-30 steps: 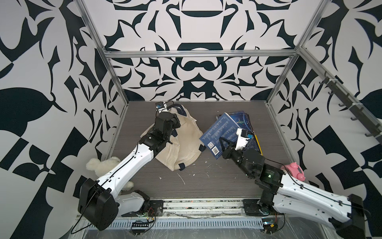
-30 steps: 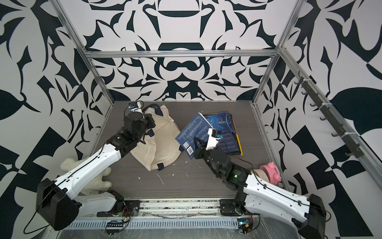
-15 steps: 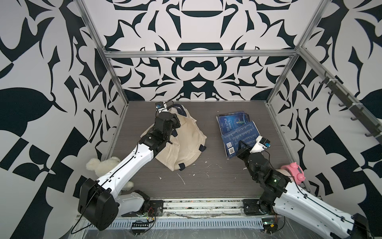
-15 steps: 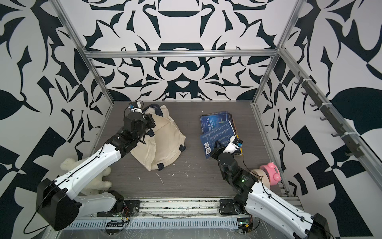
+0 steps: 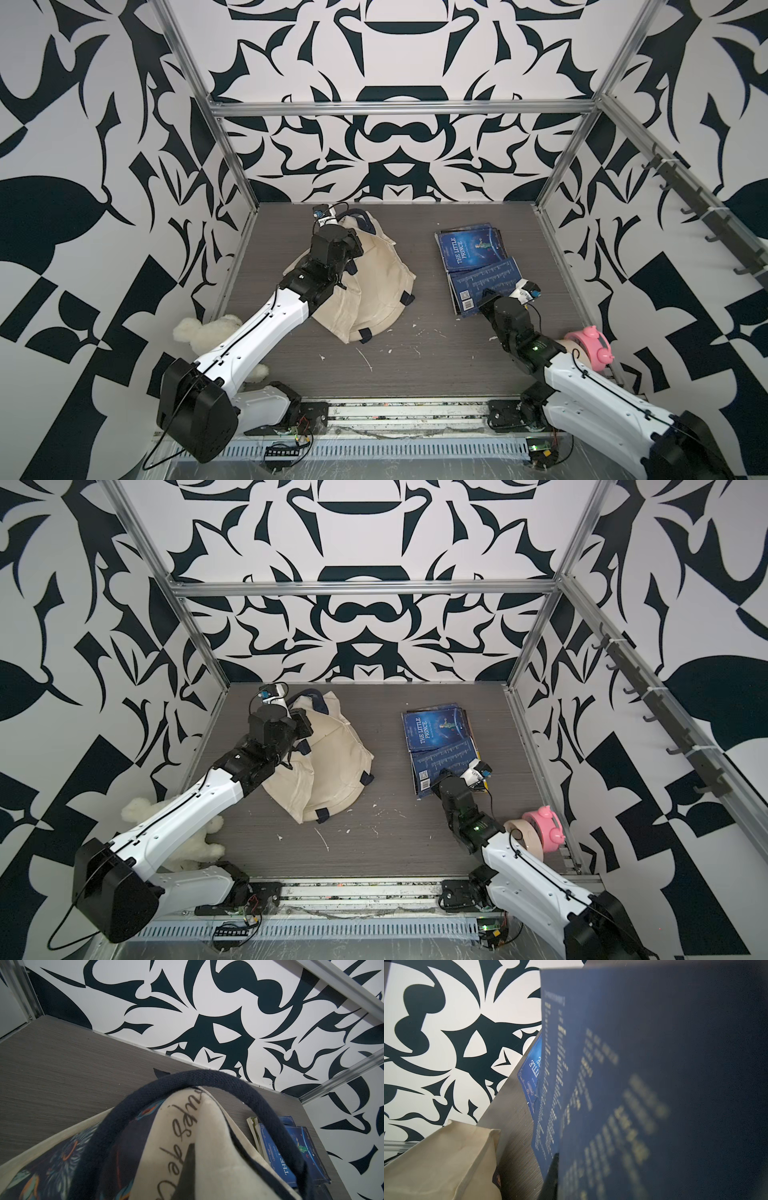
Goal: Take out the books from the canvas bag
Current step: Place the book on the book.
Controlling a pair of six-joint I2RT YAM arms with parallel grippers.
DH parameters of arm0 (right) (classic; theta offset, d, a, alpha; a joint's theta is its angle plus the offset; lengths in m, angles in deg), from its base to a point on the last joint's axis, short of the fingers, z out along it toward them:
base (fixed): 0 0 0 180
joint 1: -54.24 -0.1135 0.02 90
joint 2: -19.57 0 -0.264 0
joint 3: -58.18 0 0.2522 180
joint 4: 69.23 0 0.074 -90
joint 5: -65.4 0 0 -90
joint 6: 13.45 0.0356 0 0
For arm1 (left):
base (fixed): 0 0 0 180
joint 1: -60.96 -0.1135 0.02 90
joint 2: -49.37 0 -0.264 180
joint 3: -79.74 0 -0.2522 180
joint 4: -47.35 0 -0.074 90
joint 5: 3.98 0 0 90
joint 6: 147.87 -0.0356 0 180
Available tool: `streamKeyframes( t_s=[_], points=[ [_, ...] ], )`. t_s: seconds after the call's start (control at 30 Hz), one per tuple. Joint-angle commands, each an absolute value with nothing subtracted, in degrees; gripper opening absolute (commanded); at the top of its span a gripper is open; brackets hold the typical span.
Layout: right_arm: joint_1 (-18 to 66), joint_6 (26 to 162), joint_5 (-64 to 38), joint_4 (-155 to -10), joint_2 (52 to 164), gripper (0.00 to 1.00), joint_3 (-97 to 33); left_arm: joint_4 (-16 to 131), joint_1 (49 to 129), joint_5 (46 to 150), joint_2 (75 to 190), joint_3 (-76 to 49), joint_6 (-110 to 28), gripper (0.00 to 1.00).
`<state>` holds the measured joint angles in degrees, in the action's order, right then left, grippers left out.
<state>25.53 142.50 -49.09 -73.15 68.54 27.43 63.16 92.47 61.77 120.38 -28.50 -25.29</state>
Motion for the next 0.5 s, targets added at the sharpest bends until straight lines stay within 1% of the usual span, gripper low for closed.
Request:
streamKeyframes(
  t_s=[0.0, 0.3, 0.37, 0.47],
  points=[
    [27.74, 144.56, -46.49, -65.69, 70.12, 0.00, 28.18, 61.11, 92.25, 62.10, 119.69, -27.04, -25.09, 0.00],
    [34.70, 146.16, -38.78, -60.35, 80.33, 0.00, 27.28, 61.02, 92.25, 62.38, 119.95, -26.93, -25.00, 0.00],
    [35.50, 145.83, -37.01, -57.96, 82.45, 0.00, 27.07, 61.02, 92.26, 62.47, 119.95, -26.92, -25.09, 0.00],
    [35.84, 145.55, -36.32, -58.33, 84.21, 0.00, 26.23, 61.02, 92.26, 62.73, 119.95, -26.99, -25.09, 0.00]
  ],
)
